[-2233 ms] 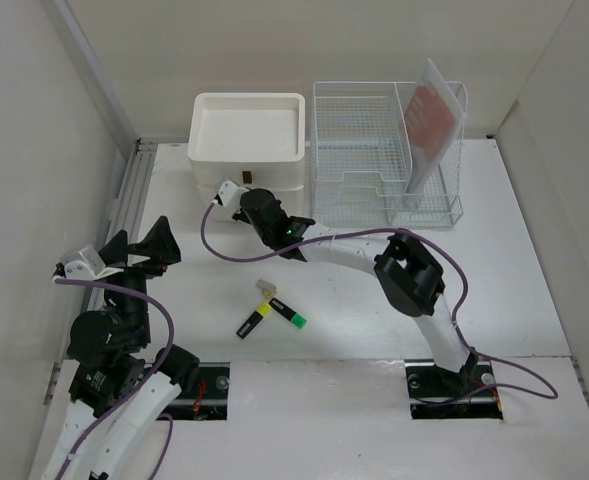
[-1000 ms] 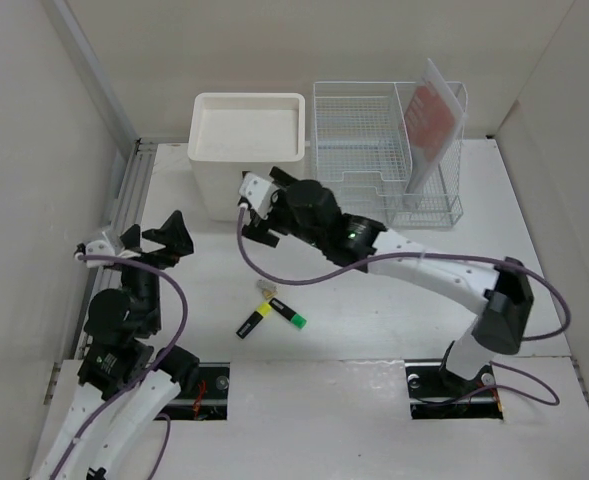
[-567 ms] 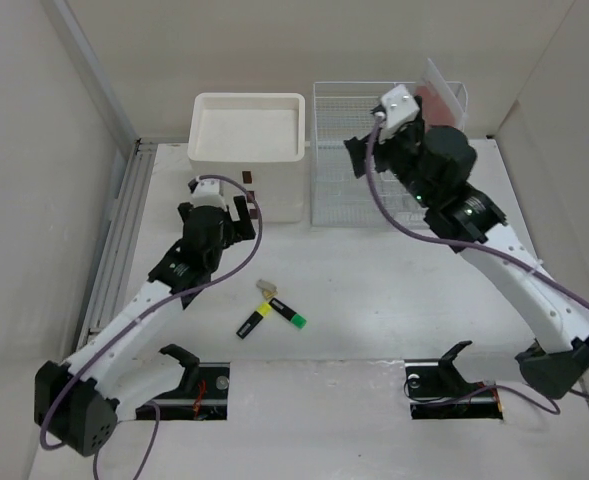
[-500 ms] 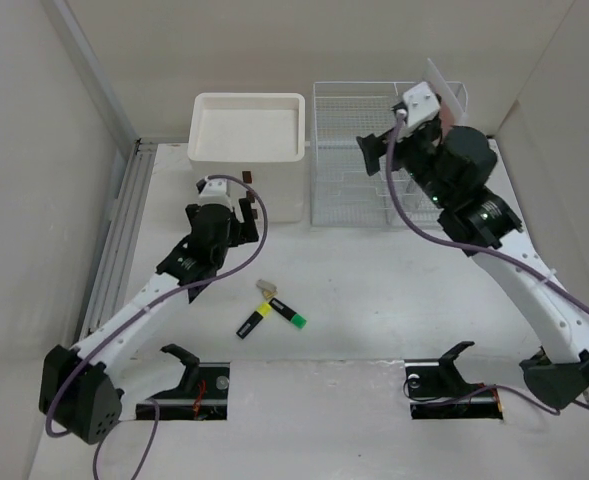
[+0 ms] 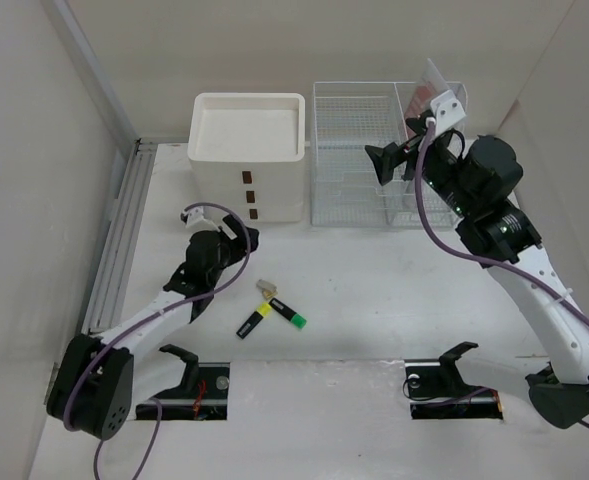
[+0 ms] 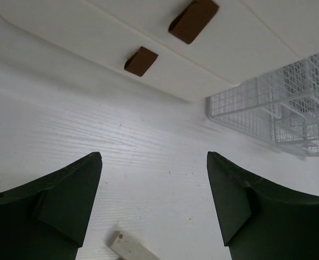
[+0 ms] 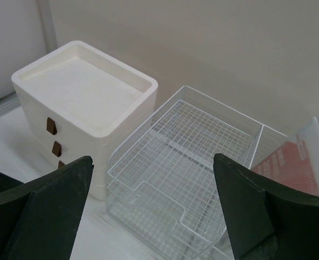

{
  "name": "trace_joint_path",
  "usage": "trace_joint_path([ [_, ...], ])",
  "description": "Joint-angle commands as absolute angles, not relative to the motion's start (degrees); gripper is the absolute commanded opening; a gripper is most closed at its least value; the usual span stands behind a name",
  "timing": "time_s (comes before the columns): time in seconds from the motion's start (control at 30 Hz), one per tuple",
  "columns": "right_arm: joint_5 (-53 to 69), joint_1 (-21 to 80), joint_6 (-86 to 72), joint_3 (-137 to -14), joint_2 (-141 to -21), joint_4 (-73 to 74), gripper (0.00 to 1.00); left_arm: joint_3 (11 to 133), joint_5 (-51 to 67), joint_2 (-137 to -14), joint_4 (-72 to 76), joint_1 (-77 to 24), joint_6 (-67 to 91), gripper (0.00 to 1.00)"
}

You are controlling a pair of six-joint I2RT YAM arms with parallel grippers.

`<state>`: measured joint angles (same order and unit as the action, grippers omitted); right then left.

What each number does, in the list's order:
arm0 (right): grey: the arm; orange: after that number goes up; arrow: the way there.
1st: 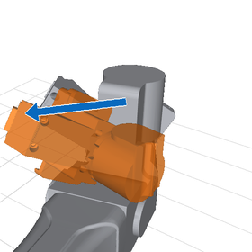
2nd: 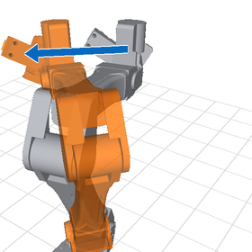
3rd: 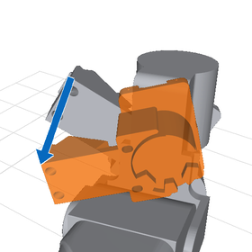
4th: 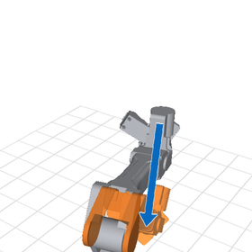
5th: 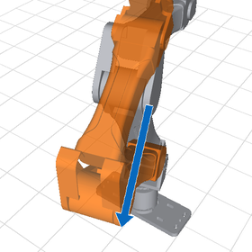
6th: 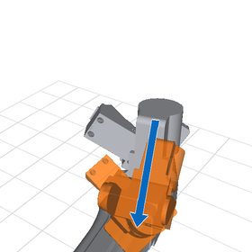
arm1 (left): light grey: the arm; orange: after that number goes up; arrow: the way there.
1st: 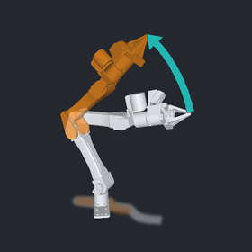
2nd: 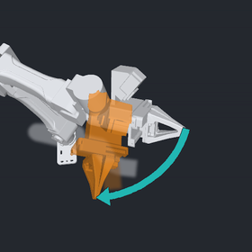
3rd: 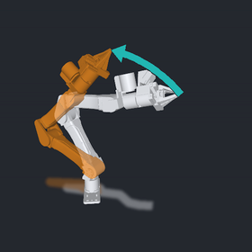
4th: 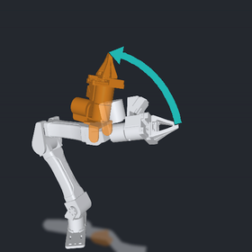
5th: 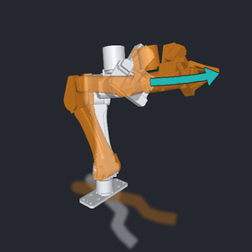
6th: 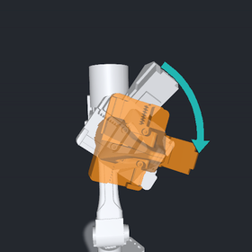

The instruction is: Organize the desk

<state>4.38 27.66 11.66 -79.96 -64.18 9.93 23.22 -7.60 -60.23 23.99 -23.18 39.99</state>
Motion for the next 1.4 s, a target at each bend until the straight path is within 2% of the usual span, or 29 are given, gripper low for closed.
trace_joint_path([
  [0.0,5.1,27.3,10.1,-79.5,-63.5,7.4,0.97,22.1,-2.2,-63.6,38.0,-21.5,43.2,0.75],
  [0.33,5.1,27.3,10.1,-78.4,-64.5,6.9,0.97,26.5,-6.3,-71.4,39.4,-21.0,30.7,0.74],
  [0.77,4.6,27.3,10.1,-77.9,-65.6,6.3,0.97,34.0,-6.9,-84.8,40.0,-20.0,27.0,0.73],
  [1.37,4.6,27.3,10.1,-77.9,-66.6,5.8,0.97,40.0,-8.6,-93.0,40.0,-19.4,27.0,0.60],
])
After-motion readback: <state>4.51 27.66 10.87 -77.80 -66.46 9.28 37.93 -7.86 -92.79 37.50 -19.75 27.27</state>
